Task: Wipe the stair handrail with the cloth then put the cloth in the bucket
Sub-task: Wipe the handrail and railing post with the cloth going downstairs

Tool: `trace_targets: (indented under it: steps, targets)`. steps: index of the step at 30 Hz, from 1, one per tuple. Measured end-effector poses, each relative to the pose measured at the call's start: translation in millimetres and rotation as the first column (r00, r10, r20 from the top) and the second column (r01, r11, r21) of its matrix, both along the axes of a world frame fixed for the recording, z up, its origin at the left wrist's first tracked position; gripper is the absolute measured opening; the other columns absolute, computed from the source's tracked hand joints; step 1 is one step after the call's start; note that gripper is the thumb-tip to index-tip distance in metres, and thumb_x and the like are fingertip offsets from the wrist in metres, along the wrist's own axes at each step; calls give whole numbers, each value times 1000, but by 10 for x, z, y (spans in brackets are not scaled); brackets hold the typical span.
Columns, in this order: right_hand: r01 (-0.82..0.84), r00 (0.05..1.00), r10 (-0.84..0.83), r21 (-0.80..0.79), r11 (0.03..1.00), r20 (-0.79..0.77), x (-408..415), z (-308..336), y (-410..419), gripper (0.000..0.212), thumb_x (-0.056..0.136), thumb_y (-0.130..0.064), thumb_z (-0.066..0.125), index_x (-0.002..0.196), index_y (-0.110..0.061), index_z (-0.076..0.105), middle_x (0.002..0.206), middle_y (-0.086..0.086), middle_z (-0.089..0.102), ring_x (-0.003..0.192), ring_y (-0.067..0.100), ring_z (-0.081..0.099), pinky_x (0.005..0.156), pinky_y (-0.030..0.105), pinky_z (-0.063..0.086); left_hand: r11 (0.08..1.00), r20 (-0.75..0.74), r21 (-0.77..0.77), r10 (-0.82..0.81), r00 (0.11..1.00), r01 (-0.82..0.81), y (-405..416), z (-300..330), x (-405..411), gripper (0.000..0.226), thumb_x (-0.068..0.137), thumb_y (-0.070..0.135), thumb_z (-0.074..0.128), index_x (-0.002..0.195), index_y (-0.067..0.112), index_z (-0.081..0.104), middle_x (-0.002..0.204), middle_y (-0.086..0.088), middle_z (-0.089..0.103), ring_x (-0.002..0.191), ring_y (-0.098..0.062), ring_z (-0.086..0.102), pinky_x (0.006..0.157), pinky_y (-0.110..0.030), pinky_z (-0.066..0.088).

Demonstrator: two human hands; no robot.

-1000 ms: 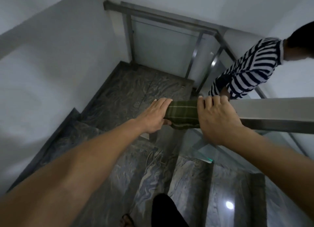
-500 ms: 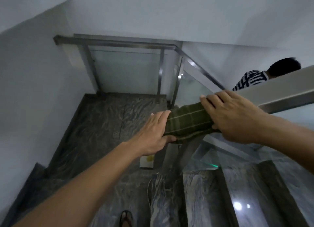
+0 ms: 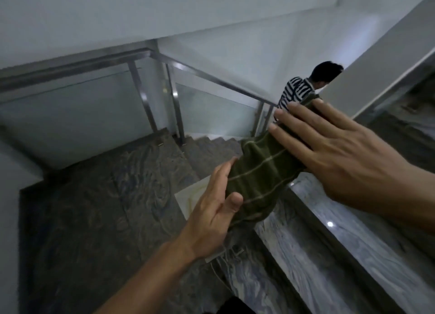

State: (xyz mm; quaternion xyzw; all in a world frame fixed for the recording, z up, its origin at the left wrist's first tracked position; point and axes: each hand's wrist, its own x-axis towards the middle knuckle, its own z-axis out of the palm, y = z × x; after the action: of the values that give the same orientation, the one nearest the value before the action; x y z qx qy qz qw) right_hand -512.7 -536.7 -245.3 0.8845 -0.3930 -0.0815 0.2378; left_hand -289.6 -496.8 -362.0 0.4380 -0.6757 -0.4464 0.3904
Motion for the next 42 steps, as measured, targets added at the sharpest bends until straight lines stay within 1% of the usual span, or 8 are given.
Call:
trace_targets:
  steps: [8,18,22,27,32,34,38,42]
  targets:
    - [326,936,-322,-8,945,140,371,-224,313,61,91,-23,17,151,-11,15,158,15,13,147,31,7,119,45,3,950,-41,60,-305,951,307,-247,-103,264,80,79,72,45,147,40,14,148,11,41,136,0,39,111,-29,38]
    - [555,781,-563,113,824,269,989,-447,636,82,86,-30,49,152,-9,6,161,14,2,149,26,-7,121,46,-3,845,-28,-4,-534,845,534,-526,-140,447,68,89,20,51,151,20,23,145,-1,47,134,-9,43,112,-33,38]
    - [575,713,-563,113,811,418,1273,-661,824,69,95,-45,26,150,-5,14,160,17,8,149,28,-2,121,49,3,826,-51,-78,-563,825,559,-557,-261,489,55,90,17,50,143,11,37,126,7,59,117,0,55,98,-17,45]
    - [694,599,-530,-59,718,600,1470,-1076,824,65,98,-41,43,146,0,27,156,22,21,147,35,11,118,52,19,778,-9,-157,-618,786,609,-679,-610,516,50,91,16,47,138,3,41,117,1,61,106,6,58,89,-14,48]
    - [781,513,-490,-147,606,704,1616,-1352,792,60,98,-27,46,145,4,26,156,25,20,147,35,11,117,52,23,693,-64,-212,-713,698,689,-797,-1038,456,61,93,16,47,149,8,25,145,-10,46,133,-18,45,107,-41,44]
    - [821,461,-451,-174,544,764,1741,-1517,777,60,98,-19,46,146,4,20,157,24,15,148,32,10,116,51,27,656,-76,-275,-744,664,703,-834,-1139,435,66,94,11,47,152,7,15,152,-12,38,138,-13,39,111,-33,40]
    - [894,284,-271,-152,421,920,2029,-1747,617,61,97,-10,39,148,5,8,159,22,5,145,0,3,112,16,28,581,-110,-390,-800,590,715,-891,-1125,442,81,95,1,45,153,17,-8,160,-9,18,145,-13,28,115,-37,36]
    - [929,219,-100,-176,326,971,2183,-1864,556,57,96,-6,43,146,5,17,145,27,41,128,18,47,105,19,41,557,-131,-481,-809,573,677,-941,-1080,423,75,94,4,40,153,17,-4,161,-14,17,146,-28,26,112,-49,37]
